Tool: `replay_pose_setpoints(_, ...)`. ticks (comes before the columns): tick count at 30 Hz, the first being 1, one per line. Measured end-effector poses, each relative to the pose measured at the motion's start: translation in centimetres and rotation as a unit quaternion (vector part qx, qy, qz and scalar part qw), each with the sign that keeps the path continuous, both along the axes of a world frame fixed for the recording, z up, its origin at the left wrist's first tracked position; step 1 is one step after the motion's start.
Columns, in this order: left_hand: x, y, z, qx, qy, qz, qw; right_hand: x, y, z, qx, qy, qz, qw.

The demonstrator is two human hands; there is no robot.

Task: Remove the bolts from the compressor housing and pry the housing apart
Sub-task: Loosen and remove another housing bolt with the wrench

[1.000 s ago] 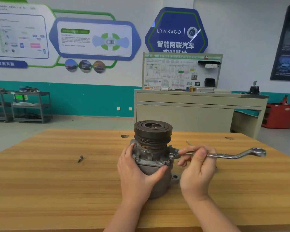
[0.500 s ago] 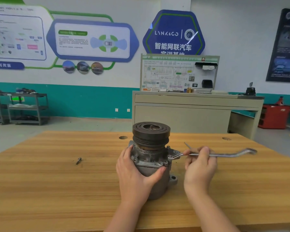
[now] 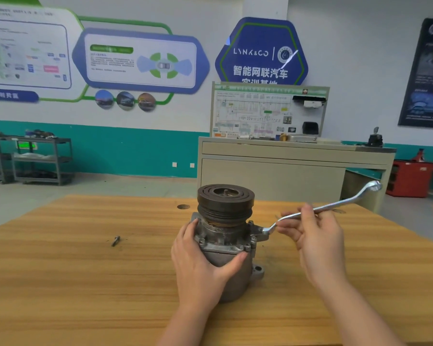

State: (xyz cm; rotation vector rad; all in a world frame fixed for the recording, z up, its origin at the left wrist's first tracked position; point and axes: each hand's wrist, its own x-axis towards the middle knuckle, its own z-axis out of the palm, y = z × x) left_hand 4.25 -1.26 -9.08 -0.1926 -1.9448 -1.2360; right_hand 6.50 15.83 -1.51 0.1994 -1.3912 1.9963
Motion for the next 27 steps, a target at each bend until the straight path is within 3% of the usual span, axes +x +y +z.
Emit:
replay_pose_setpoints(8,-0.1,0.2,-0.2,0.016,0.02,-0.009,1.0,0.9,-2.6,-2.1,0.216,0.126,-0.129,0.96)
replay_pose_setpoints(10,-0.2,0.3,-0.4,0.021,0.026,-0.018,0.999,0.9,-2.7,-2.3,0.305,0.182,-0.172,0.919)
replay_pose_setpoints(14,-0.3,0.3,-0.6,0.02,0.05,-0.038,0.998,0.8,-3.7,-3.8,0.489,0.259,-0.254,0.793)
replay_pose_setpoints(16,-0.3,0.2,-0.7,0.022,0.042,-0.05,0.998,0.7,-3.9,-4.7,0.528,0.278,-0.299,0.745)
replay_pose_setpoints(17,-0.2,0.1,-0.7,0.024,0.034,-0.053,0.998,0.7,-3.9,-5.2,0.507,0.269,-0.31,0.758)
replay_pose_setpoints(20,-0.2,0.0,-0.6,0.044,0.034,-0.058,0.997,0.9,-4.0,-5.4,0.284,0.212,-0.239,0.904)
replay_pose_setpoints(22,-0.2,-0.1,-0.6,0.088,0.019,-0.072,0.993,0.8,-4.1,-4.6,0.118,0.15,-0.166,0.968)
replay_pose_setpoints(24,-0.3,-0.3,-0.6,0.143,0.0,-0.081,0.986,0.0,-3.3,-3.3,-0.046,0.059,-0.07,0.995)
replay_pose_setpoints(27,-0.8,-0.7,-0.5,0.208,-0.021,-0.1,0.973,-1.4,-1.6,-1.1,-0.191,-0.102,0.086,0.972)
